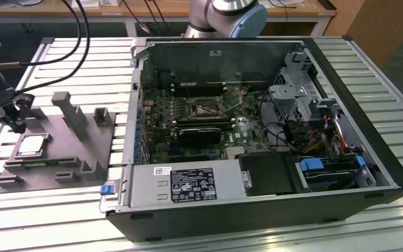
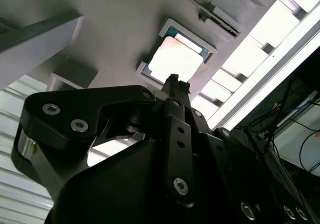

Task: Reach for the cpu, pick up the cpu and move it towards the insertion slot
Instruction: 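Pick up the cpu and move it towards the insertion slot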

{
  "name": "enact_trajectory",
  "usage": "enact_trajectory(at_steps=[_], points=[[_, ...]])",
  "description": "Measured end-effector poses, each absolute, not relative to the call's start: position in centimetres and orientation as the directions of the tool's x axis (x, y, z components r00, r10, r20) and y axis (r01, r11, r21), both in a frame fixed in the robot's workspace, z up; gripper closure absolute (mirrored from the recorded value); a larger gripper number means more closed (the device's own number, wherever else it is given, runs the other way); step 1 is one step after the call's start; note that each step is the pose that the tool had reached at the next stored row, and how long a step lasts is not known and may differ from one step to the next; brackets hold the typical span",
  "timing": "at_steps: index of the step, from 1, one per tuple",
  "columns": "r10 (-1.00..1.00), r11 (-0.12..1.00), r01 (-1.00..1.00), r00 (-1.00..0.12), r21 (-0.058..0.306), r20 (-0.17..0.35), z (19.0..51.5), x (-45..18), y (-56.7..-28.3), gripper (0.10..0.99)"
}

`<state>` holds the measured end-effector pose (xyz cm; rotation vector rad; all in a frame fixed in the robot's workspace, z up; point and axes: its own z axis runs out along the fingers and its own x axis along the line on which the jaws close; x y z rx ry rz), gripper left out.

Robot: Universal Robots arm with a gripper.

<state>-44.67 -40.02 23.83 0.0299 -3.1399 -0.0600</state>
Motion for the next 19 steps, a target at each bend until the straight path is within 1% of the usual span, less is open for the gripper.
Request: enact_trajectory(at_steps=[19], points=[[-0.019,0.999,-0.019,-1.0,0.038,0.0,20.7,-44.7,-40.9,0.98]])
